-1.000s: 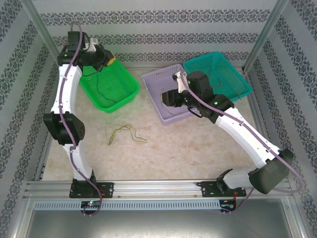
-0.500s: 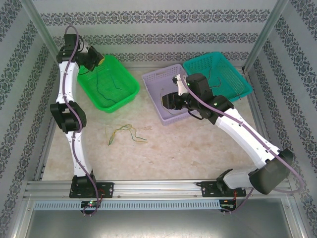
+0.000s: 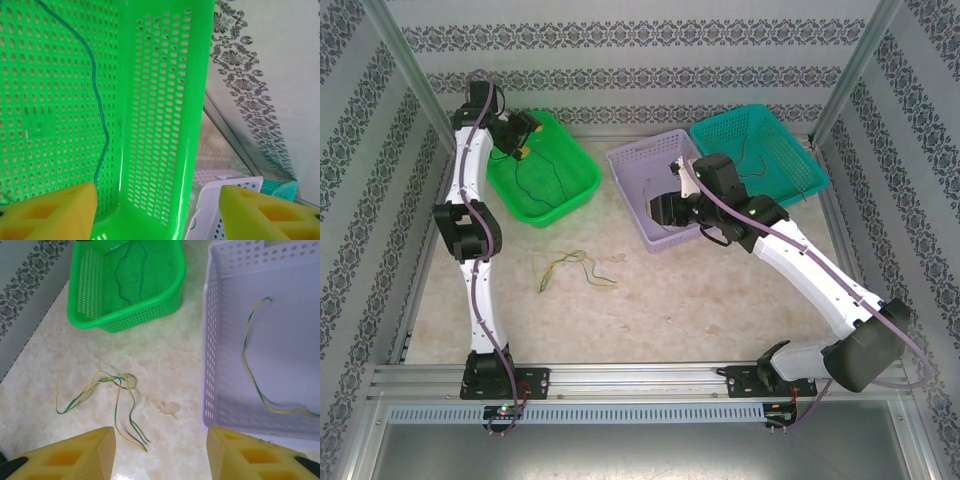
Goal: Untangle the cables
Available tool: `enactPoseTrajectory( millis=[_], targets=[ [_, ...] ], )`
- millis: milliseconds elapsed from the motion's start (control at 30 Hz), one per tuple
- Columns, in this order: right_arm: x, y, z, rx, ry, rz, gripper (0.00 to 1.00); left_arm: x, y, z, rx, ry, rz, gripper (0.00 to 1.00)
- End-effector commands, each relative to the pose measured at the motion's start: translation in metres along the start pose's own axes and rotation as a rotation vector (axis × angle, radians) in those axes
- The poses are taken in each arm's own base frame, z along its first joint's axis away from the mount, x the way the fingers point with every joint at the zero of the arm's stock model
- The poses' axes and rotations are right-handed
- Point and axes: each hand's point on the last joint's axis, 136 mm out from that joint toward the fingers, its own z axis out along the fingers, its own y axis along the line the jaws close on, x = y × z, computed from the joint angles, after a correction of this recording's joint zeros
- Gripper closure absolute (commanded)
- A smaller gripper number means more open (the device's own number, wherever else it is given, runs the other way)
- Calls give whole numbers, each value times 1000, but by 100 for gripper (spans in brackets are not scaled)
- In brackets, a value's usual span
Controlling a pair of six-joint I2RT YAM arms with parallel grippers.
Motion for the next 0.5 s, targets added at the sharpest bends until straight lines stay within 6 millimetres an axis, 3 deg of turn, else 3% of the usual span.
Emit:
enactPoseTrajectory(
  millis=[0, 133, 233, 333, 467],
  targets=[
    [1, -1, -2, 7, -6, 11, 48, 19, -35, -59, 20, -53, 51, 35],
    [-1, -1, 2, 10, -5, -1, 49, 44, -44, -102, -35, -108, 128, 36],
    [4, -7, 5, 36, 4, -9, 50, 71, -26, -128, -137, -135, 176, 40],
    [16, -16, 8, 63, 21, -11, 50, 109, 24, -141, -291, -119, 176, 42],
    [40, -16, 14, 52, 70, -17, 51, 185, 101, -139, -382, -38, 74, 39]
  ],
)
